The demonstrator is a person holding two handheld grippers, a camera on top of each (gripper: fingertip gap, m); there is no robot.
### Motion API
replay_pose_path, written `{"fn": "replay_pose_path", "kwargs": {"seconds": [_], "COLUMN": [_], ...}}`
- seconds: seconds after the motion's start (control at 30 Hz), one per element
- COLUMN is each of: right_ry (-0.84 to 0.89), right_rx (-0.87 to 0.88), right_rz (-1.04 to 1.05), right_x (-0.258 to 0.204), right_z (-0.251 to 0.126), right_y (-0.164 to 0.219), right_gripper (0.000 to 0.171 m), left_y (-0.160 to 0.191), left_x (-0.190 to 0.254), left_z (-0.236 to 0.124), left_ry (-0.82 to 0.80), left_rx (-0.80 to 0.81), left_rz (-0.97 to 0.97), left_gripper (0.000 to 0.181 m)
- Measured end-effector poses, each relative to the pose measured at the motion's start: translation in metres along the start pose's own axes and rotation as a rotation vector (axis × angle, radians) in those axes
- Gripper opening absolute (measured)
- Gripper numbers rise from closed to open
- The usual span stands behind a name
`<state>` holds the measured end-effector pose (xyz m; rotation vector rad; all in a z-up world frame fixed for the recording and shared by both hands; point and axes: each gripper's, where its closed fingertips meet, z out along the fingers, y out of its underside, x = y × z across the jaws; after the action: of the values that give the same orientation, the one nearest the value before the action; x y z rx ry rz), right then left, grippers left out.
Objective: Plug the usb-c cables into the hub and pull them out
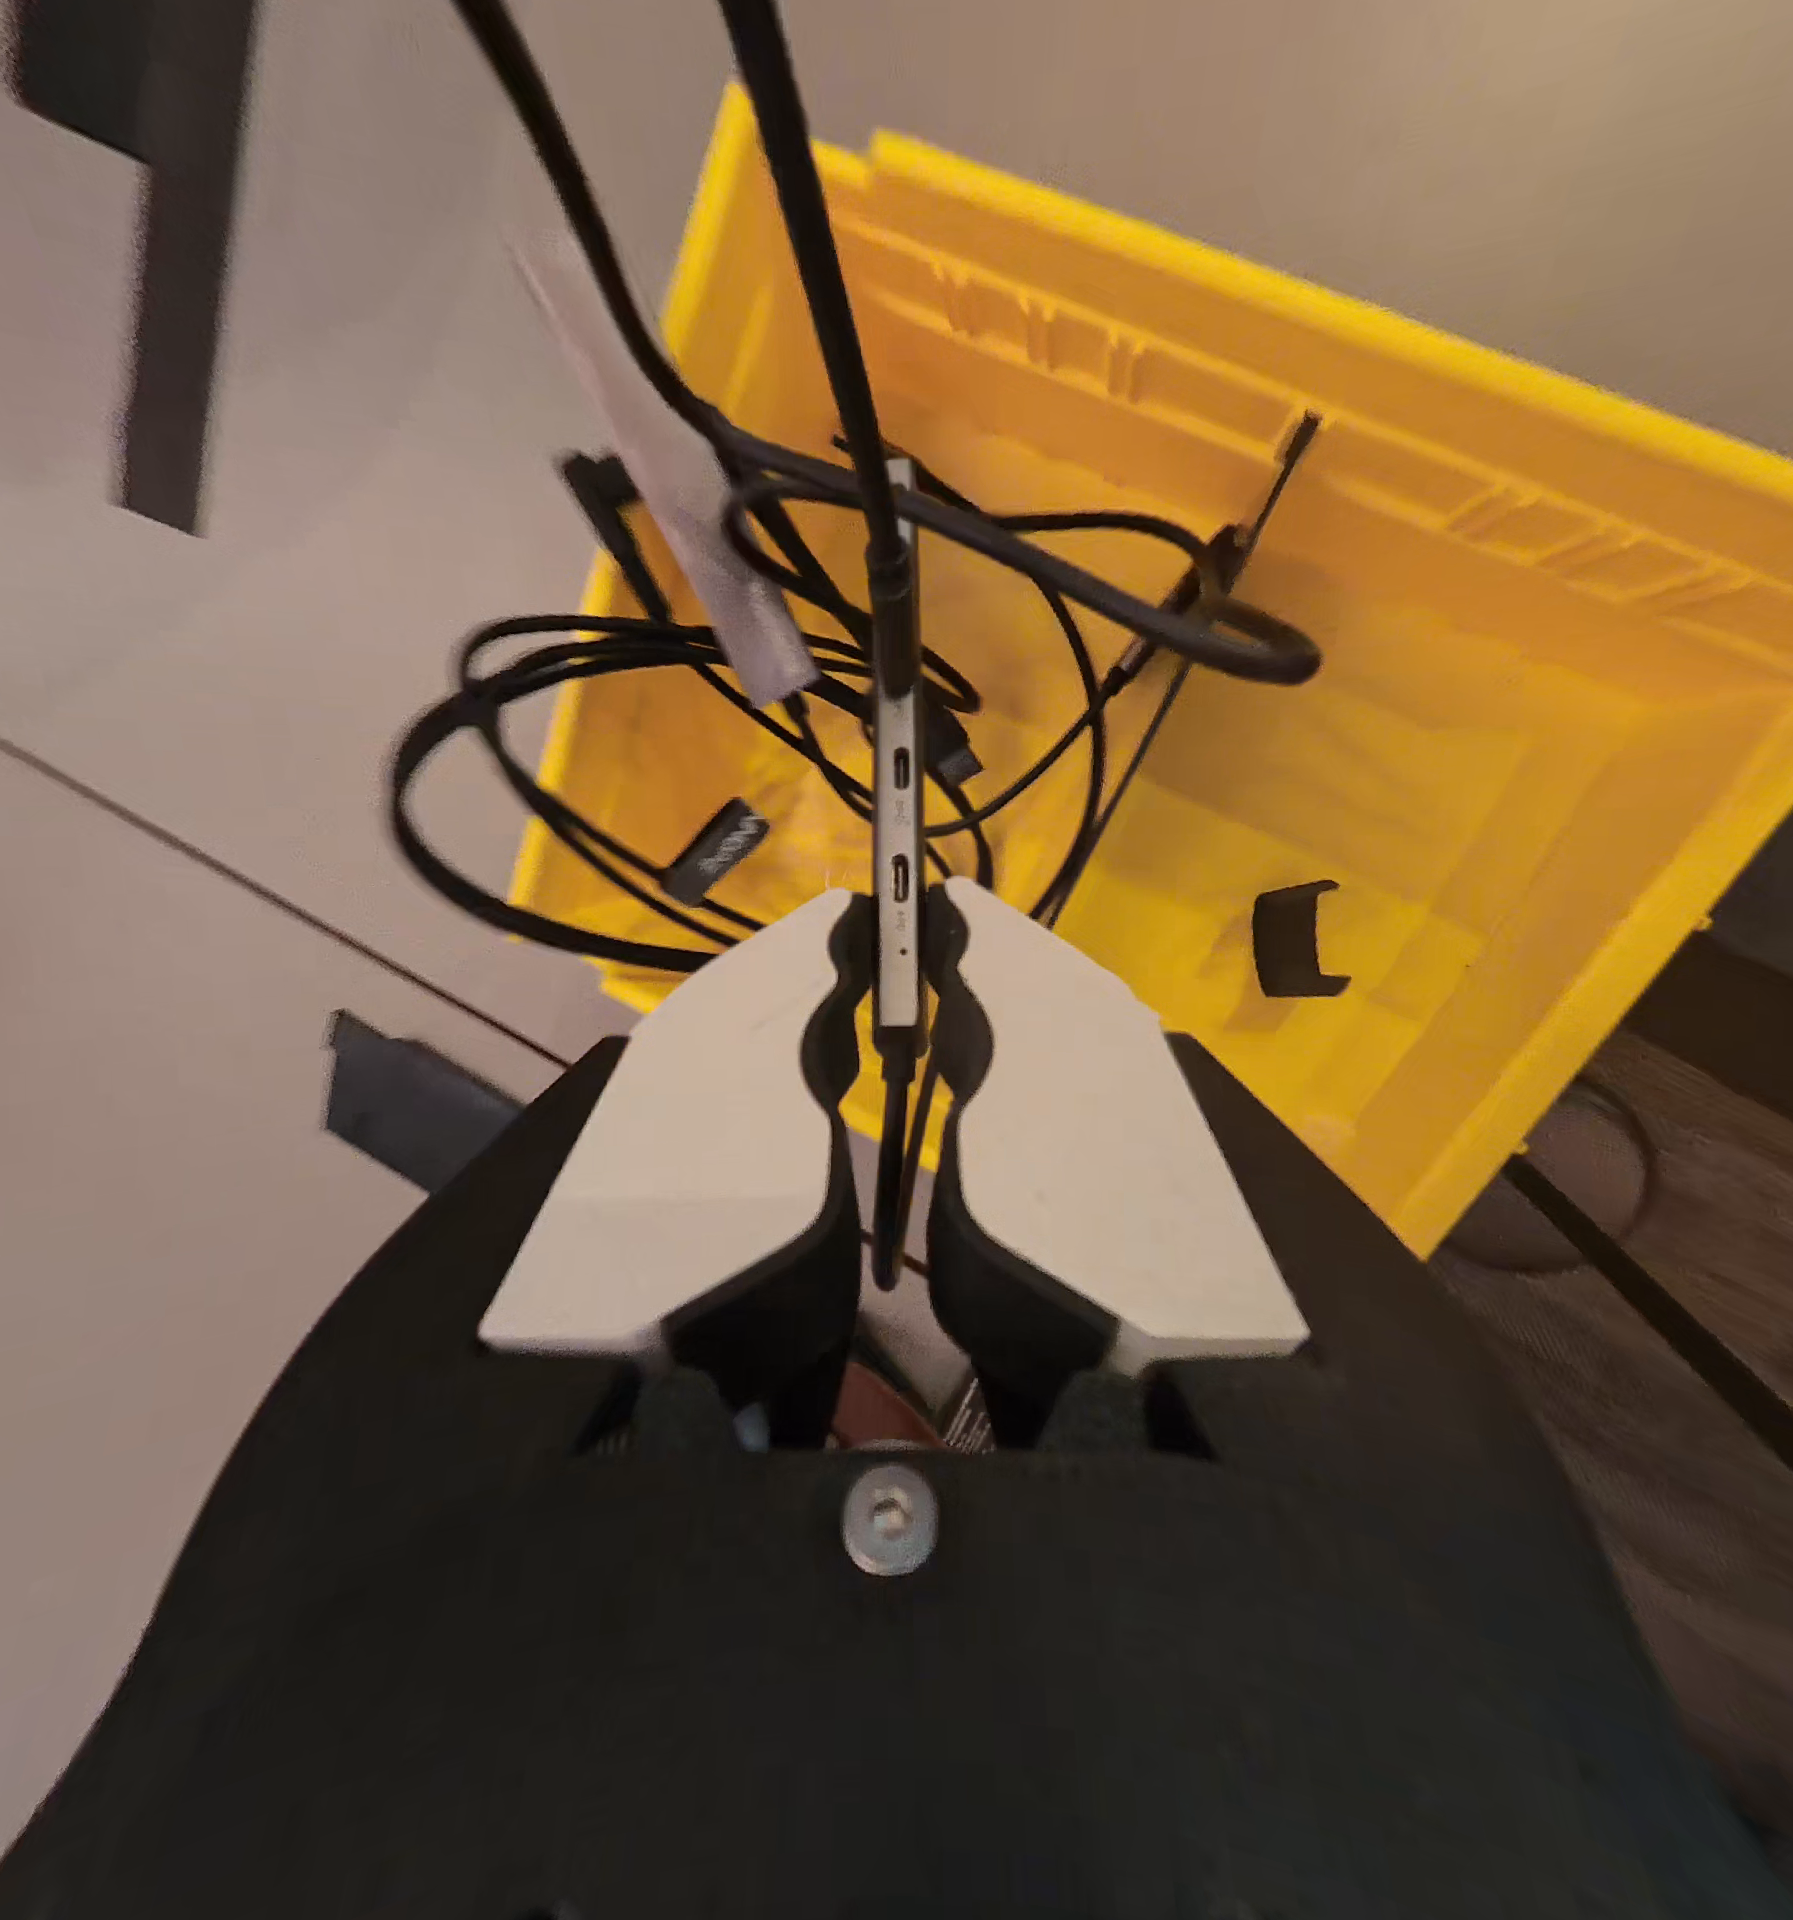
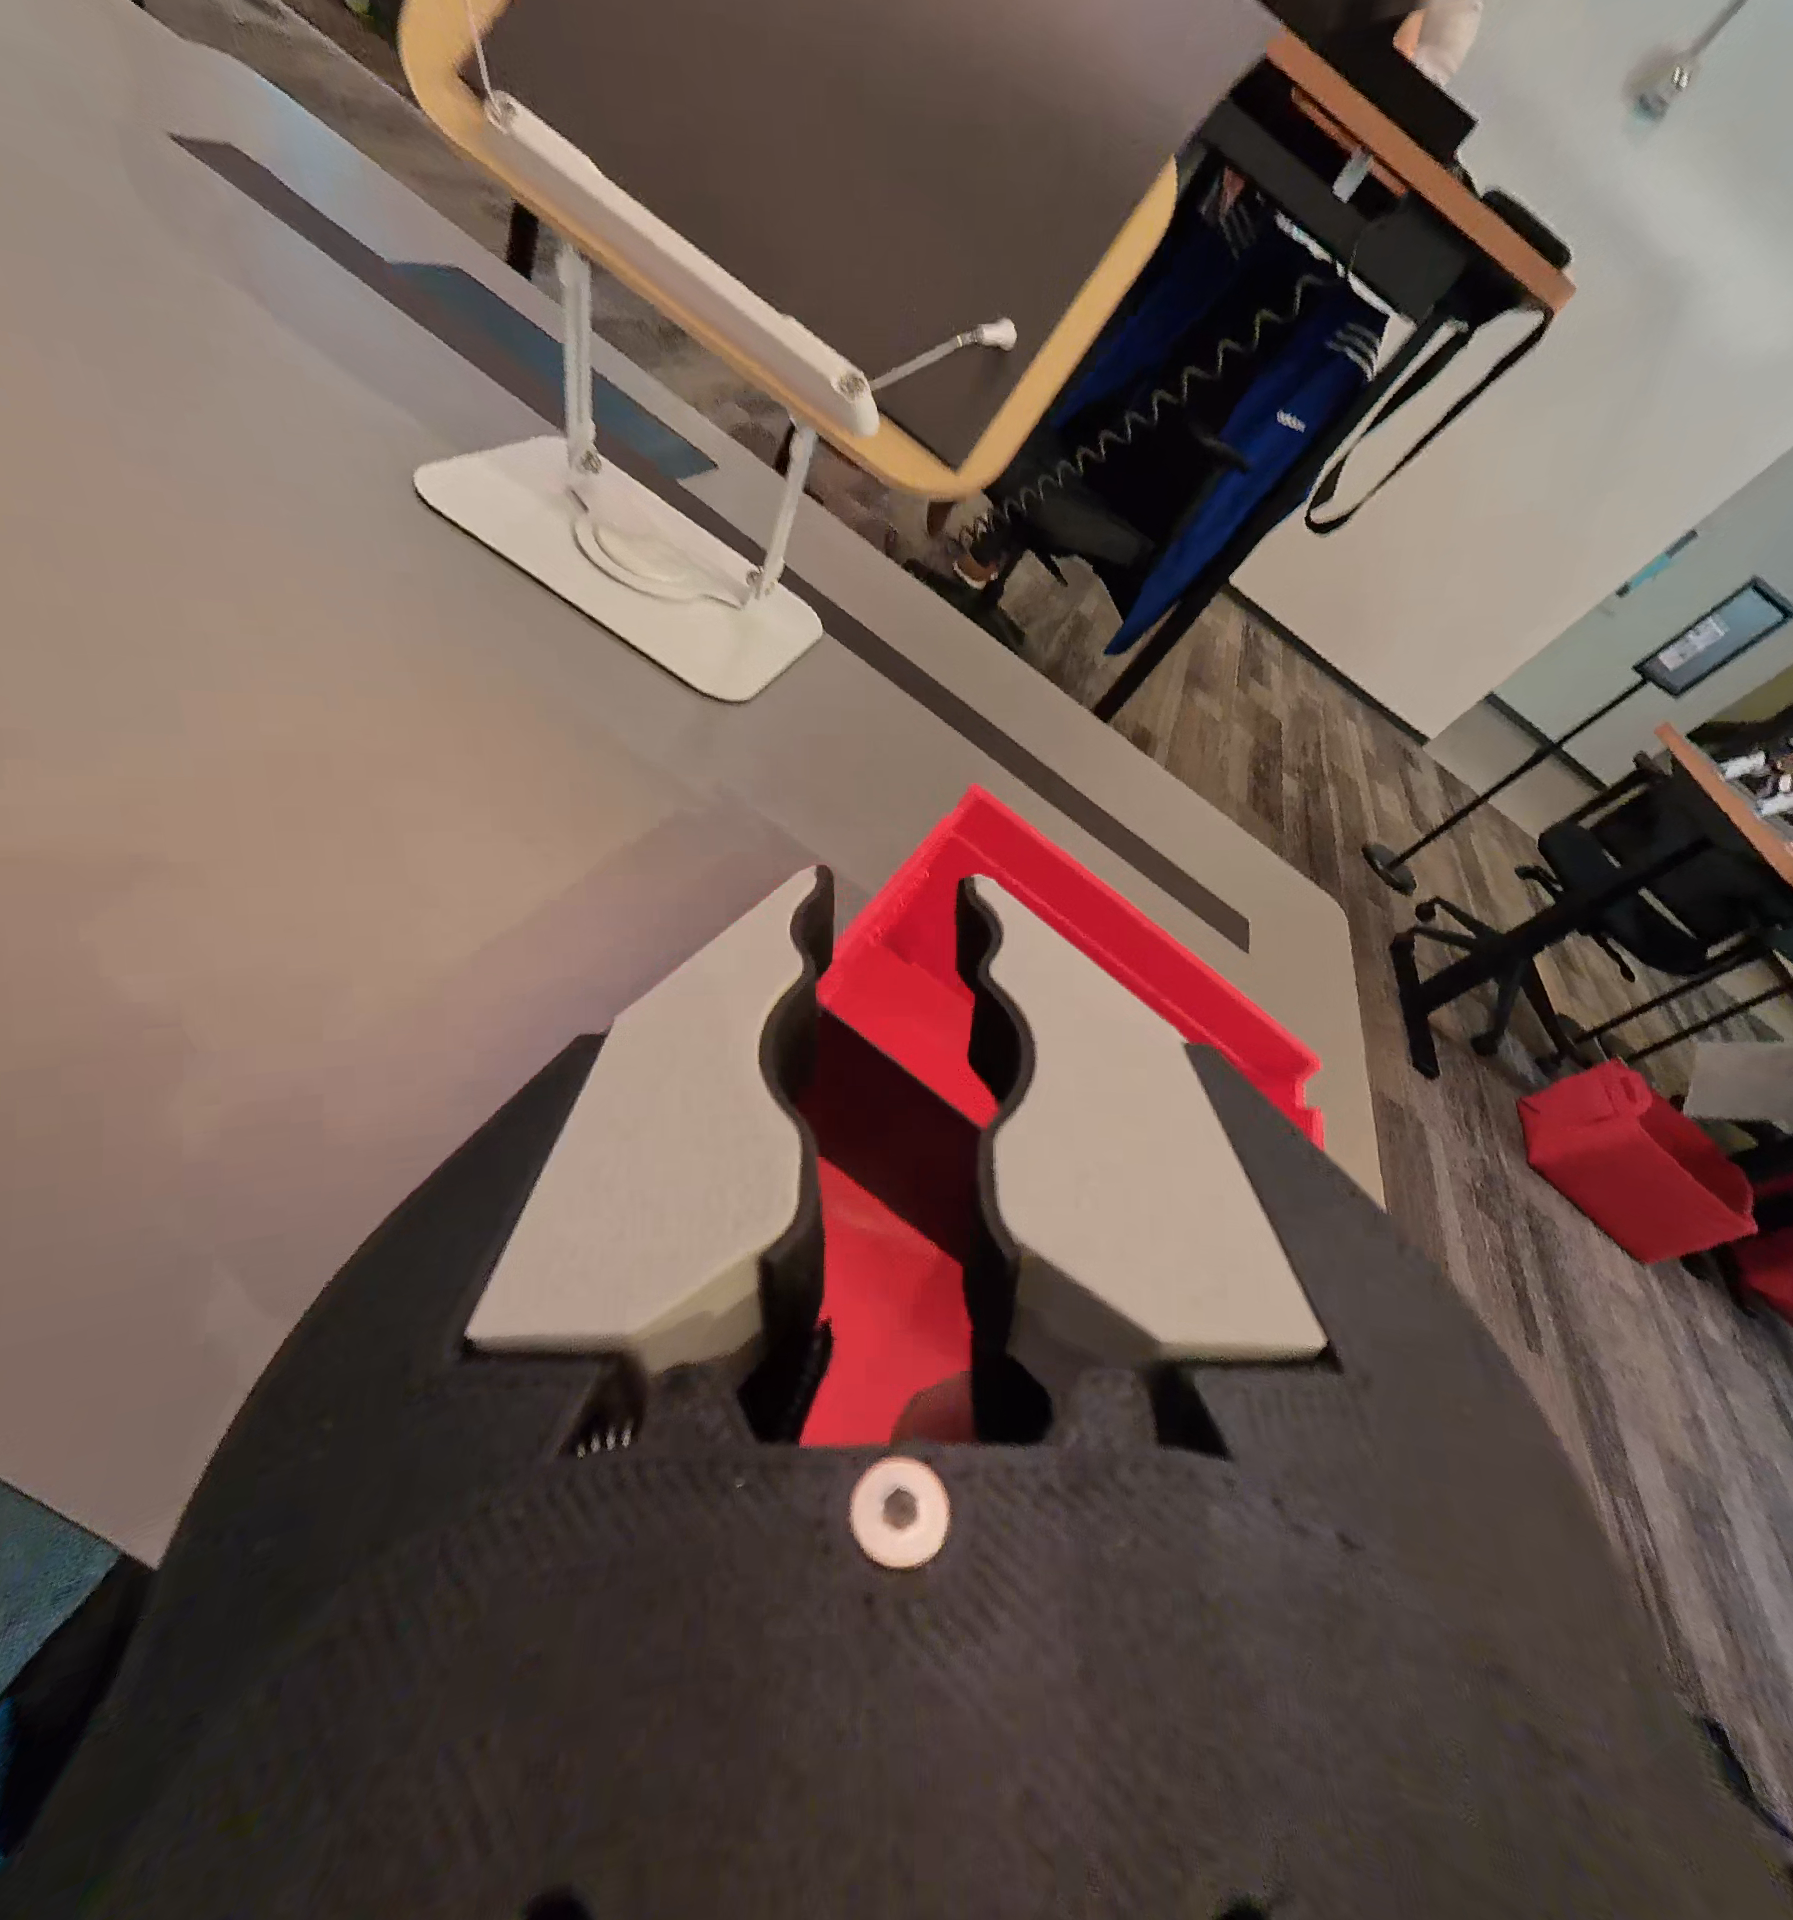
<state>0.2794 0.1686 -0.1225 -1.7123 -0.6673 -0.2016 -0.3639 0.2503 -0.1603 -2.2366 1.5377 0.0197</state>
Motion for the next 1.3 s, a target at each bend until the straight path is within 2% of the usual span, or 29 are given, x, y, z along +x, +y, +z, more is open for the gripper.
{"fn": "replay_pose_path", "kwargs": {"seconds": [0.17,0.4,0.53,0.67,0.8,0.93,1.13,1.2,1.3], "right_ry": [-0.050,-0.112,-0.141,-0.185,-0.233,-0.327,-0.457,-0.512,-0.594], "right_rx": [0.069,0.143,0.192,0.243,0.313,0.365,0.382,0.351,0.311], "right_rz": [-0.020,-0.040,-0.040,-0.037,-0.020,0.013,0.067,0.074,0.075], "right_x": [-0.020,-0.044,-0.055,-0.068,-0.080,-0.096,-0.120,-0.134,-0.154], "right_z": [0.007,0.014,0.015,0.016,0.012,0.010,0.026,0.039,0.061], "right_y": [-0.027,-0.055,-0.073,-0.093,-0.119,-0.139,-0.145,-0.138,-0.127], "right_gripper": [0.021,0.021,0.024,0.027,0.031,0.036,0.038,0.042,0.038], "left_y": [-0.029,-0.086,-0.131,-0.187,-0.246,-0.288,-0.305,-0.304,-0.302], "left_x": [-0.023,-0.045,-0.041,-0.022,0.014,0.047,0.098,0.113,0.134], "left_z": [-0.066,-0.150,-0.175,-0.180,-0.161,-0.109,-0.014,0.009,0.029], "left_ry": [-0.173,-0.433,-0.473,-0.423,-0.263,-0.118,0.141,0.218,0.339], "left_rx": [0.128,0.287,0.369,0.420,0.433,0.381,0.279,0.253,0.237], "left_rz": [-0.007,0.027,0.057,0.151,0.284,0.393,0.511,0.534,0.562], "left_gripper": [0.009,0.009,0.009,0.010,0.009,0.009,0.009,0.009,0.009]}}
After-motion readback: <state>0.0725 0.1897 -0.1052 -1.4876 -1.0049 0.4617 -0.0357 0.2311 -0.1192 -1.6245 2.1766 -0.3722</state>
